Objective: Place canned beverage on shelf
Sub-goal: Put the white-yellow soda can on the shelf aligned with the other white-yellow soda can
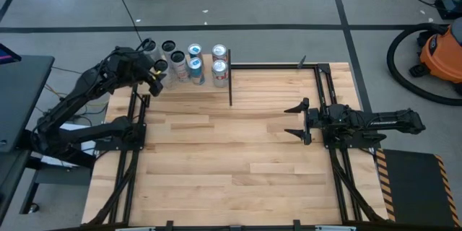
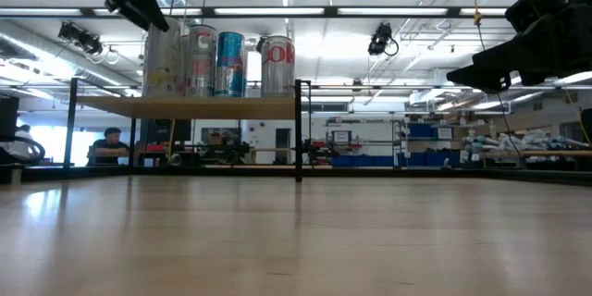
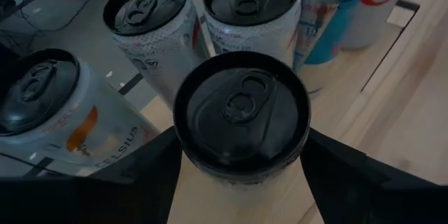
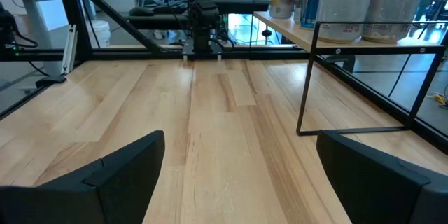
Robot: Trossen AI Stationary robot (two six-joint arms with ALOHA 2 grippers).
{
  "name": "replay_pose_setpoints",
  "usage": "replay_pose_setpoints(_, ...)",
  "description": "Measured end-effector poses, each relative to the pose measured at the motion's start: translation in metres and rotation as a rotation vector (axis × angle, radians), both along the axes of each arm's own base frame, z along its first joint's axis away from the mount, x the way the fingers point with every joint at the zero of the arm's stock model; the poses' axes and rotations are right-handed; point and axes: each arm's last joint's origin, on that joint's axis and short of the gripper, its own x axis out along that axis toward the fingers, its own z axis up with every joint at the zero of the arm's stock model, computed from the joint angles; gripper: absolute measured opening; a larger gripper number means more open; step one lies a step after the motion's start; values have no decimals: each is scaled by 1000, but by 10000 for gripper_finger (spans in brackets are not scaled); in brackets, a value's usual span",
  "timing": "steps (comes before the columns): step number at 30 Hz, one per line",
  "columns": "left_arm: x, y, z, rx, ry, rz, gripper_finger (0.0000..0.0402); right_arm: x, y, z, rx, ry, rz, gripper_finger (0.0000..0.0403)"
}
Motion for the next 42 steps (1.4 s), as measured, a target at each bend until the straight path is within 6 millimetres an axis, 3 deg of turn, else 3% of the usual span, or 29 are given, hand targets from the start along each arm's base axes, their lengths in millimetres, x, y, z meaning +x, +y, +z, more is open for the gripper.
replay_pose_setpoints(6, -6, -5, 19, 43, -11, -12, 272, 0, 0, 0, 0, 0, 0, 383)
replay_pose_setpoints(12, -10, -9, 12, -18, 79, -28, 272, 0, 0, 0, 0, 0, 0, 383)
replay_pose_setpoints(25, -12, -9, 12, 35, 161, -93, 272, 0, 0, 0, 0, 0, 0, 383)
replay_pose_setpoints(33, -24, -2, 13, 35, 163, -8, 272, 0, 0, 0, 0, 0, 0, 383)
replay_pose_setpoints(42, -37, -12, 19, 45, 75, -43, 272, 0, 0, 0, 0, 0, 0, 383)
